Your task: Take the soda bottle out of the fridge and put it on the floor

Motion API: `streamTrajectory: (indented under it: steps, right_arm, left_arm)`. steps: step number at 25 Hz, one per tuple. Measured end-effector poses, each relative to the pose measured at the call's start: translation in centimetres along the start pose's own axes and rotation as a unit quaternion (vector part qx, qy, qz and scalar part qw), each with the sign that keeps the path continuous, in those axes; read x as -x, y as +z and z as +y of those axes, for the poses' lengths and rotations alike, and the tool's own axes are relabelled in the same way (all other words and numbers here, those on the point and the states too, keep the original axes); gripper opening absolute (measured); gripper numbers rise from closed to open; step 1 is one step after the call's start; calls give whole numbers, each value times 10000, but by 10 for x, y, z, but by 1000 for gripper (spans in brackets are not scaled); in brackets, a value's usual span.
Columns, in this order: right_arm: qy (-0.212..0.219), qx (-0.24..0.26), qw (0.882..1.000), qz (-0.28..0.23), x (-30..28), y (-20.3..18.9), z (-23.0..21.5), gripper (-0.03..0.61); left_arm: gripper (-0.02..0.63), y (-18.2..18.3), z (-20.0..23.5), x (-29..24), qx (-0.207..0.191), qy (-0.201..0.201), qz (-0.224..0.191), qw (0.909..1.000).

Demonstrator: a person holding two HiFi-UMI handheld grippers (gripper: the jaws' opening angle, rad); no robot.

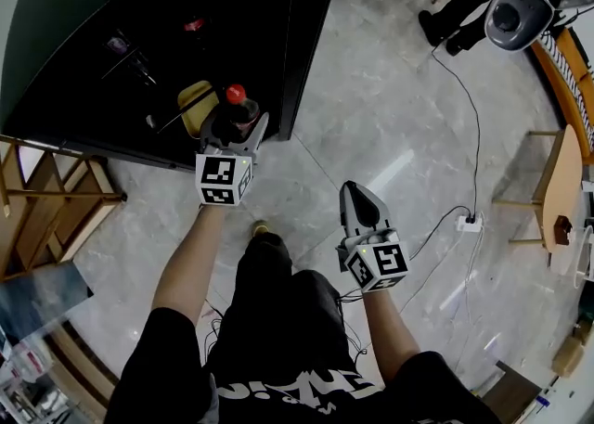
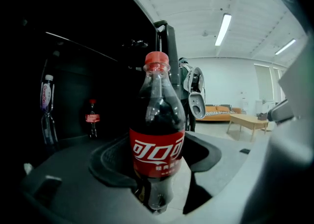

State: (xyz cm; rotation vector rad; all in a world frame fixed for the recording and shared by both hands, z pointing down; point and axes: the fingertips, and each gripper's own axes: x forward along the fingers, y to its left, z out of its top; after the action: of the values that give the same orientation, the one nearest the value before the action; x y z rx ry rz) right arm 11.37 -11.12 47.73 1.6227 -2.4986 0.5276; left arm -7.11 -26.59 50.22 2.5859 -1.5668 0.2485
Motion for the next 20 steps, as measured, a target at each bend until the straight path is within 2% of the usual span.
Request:
streamTrajectory:
  steps: [4, 16, 20]
  right_arm:
    - [28, 42, 10000, -26, -9, -46, -18, 25]
    - [182, 41, 9996, -229, -45, -204, -75, 25]
    - [288, 280, 9988, -296, -62, -247, -86, 25]
  left_arm:
    - [310, -45, -16, -5, -31, -105, 28, 9999]
    - [310, -213, -45, -24, -101, -200, 79, 9997]
    - [310, -259, -50, -28, -145, -302, 15, 9994]
